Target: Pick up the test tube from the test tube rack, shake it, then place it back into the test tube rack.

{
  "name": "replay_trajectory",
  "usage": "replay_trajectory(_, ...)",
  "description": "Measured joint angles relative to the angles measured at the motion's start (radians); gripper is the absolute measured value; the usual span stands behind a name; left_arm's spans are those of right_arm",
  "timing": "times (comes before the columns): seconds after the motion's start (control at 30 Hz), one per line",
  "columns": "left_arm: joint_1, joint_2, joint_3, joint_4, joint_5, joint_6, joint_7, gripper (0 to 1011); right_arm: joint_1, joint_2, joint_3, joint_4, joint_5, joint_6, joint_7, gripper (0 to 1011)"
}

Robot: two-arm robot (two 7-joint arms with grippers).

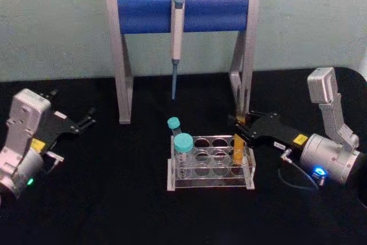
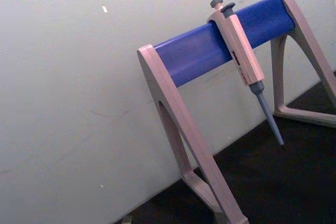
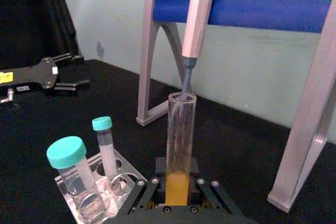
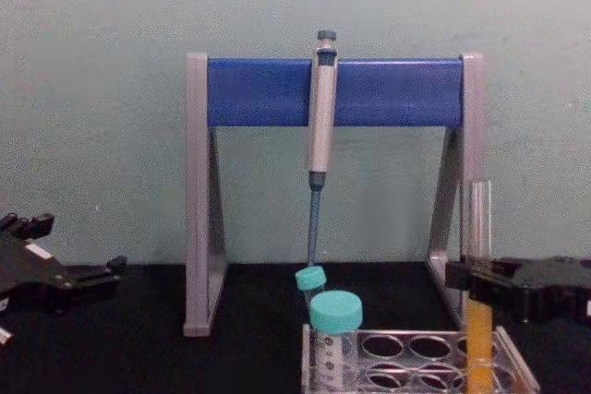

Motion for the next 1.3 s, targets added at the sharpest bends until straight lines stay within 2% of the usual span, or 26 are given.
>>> replay_trajectory(0.4,0.000,0.000,0.000,0.000,0.000,0.000,0.000,1001,-0.039,0.005,0.015,-0.053,-0.024,-0.056,-0.001,230)
replay_trajectory(0.93,0.000,0.000,0.000,0.000,0.000,0.000,0.000,1001,-0.076,0.020,0.046,-0.132,-0.054,-0.080,-0.017,230)
replay_trajectory(1.3,0.000,0.000,0.000,0.000,0.000,0.000,0.000,1001,-0.065,0.026,0.067,-0.179,-0.047,-0.098,-0.001,232)
